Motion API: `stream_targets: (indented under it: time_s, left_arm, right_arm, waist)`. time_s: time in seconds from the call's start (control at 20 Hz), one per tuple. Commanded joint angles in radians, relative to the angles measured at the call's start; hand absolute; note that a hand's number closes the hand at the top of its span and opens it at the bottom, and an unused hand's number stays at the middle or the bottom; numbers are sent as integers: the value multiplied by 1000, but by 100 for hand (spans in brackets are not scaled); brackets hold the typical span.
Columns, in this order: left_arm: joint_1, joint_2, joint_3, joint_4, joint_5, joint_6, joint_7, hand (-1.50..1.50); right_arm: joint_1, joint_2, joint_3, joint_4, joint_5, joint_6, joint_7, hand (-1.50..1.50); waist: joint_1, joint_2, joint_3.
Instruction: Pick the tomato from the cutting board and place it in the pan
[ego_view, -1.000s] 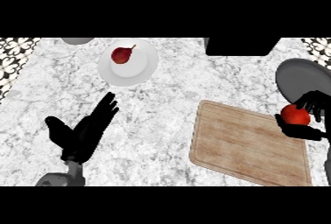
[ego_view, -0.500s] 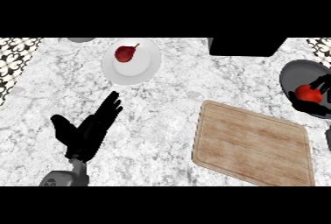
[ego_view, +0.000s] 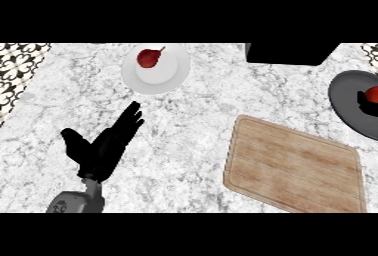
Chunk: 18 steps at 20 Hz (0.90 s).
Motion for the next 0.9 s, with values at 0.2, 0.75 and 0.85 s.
stream_targets:
  time_s: [0.2, 0.75, 0.85]
  left_arm:
    - [-19, -36, -39, 10, -22, 7, -7, 0]
    - [-10, -23, -25, -12, -6, -2, 10, 0]
    - [-20, -13, -5, -3, -6, -3, -8, 0]
  right_arm:
    - [-49, -76, -20, 223, 35, -35, 52, 150]
    - [-110, -79, -59, 283, -18, 180, -14, -150]
    - [-96, -59, -121, 264, -88, 216, -105, -150]
  waist:
    - [33, 21, 2]
    - [38, 14, 8]
    - [14, 12, 9]
